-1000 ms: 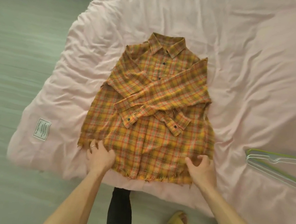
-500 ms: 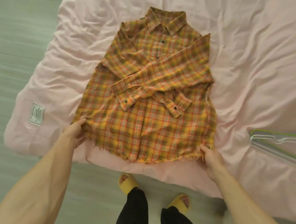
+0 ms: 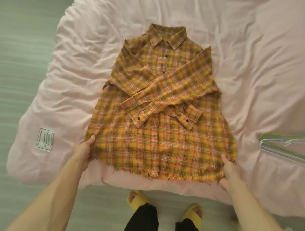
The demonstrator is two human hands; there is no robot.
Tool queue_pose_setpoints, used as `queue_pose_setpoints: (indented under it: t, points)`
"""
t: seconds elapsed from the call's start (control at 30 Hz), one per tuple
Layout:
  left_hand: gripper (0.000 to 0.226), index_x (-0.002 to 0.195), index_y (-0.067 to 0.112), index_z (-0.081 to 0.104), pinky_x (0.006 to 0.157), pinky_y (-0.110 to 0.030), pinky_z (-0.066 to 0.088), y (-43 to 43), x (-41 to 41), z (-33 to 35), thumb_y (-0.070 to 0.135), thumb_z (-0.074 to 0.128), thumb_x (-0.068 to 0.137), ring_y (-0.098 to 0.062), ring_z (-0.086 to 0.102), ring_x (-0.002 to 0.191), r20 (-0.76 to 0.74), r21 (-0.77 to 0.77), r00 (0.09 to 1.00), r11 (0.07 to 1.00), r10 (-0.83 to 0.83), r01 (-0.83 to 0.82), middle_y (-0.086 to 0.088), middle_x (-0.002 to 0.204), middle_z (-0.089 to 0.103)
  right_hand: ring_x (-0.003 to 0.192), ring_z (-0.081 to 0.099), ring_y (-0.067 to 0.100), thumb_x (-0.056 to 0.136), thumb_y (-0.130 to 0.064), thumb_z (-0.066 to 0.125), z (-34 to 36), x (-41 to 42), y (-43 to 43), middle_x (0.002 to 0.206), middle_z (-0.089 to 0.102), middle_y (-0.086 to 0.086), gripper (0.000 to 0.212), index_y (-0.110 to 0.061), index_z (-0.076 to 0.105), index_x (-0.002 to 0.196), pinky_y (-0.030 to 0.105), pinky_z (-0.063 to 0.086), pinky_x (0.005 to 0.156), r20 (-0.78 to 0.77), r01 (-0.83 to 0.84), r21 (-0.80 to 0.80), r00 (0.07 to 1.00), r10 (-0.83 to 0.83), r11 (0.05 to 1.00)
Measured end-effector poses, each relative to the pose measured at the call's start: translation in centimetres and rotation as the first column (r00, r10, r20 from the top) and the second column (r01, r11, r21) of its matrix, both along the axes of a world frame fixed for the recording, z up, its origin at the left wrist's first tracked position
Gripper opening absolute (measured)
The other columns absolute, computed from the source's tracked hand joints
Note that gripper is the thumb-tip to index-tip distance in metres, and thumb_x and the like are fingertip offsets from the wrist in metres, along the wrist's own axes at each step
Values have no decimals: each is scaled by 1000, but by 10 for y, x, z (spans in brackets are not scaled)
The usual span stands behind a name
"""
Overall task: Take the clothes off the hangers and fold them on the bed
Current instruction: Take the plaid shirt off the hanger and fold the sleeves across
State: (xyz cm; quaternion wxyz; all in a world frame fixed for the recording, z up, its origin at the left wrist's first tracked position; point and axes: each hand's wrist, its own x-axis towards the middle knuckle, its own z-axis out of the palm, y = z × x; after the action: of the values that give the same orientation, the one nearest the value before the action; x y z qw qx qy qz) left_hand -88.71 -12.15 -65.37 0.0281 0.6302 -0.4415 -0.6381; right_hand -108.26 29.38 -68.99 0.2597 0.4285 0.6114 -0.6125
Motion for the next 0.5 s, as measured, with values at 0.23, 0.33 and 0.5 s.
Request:
queue_pose_setpoints:
  t: [0.23,0.33,0.5]
  points:
    - [24,106,13,69,78,-40,54,-12,-16,14,18,48,97,-27,67,97,-178,176,975,979,135,-103,-10,106,72,108,66,36,88,-29,69,4,-2,-2,127,67,11,56,-18,54,141,60,54,91,-19,34,-1,999,-34,999]
    - [25,115,10,68,74,-39,54,-21,-14,2,14,54,94,-28,68,98,-148,156,984,985,103,-79,-11,111,72,109,67,36,85,-27,76,2,-4,-11,122,69,11,55,-22,58,136,64,51,92,-22,-11,-68,1000,9,998]
    - [54,130,16,59,89,-52,57,-47,-18,-17,30,80,82,-31,70,106,-91,62,991,993,-99,104,-10,120,71,109,68,35,87,-28,73,-1,-30,-14,121,71,10,47,-29,61,132,58,54,89,-99,-37,-134,995,24,990]
